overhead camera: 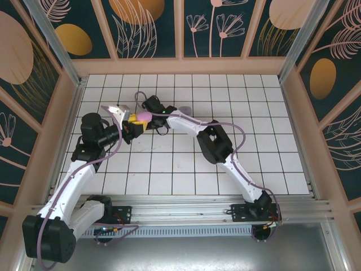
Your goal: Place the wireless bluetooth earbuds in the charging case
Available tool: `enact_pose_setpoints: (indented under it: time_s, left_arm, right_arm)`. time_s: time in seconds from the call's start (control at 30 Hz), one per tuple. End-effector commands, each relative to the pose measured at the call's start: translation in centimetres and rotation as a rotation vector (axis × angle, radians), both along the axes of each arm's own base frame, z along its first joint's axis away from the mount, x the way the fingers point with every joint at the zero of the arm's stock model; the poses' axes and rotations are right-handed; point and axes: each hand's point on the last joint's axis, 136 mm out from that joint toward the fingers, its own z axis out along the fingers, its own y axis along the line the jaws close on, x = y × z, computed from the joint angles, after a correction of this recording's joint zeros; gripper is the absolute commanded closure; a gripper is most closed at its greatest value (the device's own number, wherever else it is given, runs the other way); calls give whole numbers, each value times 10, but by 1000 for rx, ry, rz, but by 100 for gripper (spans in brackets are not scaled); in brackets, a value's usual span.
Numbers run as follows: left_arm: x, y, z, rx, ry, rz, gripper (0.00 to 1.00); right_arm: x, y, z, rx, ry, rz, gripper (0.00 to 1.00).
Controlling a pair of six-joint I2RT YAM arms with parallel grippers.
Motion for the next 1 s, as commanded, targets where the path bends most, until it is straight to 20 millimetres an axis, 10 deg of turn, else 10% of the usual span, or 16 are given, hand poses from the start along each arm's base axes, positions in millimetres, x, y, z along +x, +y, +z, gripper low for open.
enact_pose_setpoints:
  time_s: [0.0, 0.4, 0.97]
  left_arm:
    - [3, 2, 13, 0, -42, 5, 97]
    - [1, 3, 10, 7, -39, 10, 97]
    - [-2, -3, 15, -36, -45, -29, 97]
  right_arm:
    - [-4, -1, -17, -48, 8, 5, 72]
    - [2, -10, 18, -15, -22, -22, 80]
    - [-36, -112, 86, 130, -7, -177, 82]
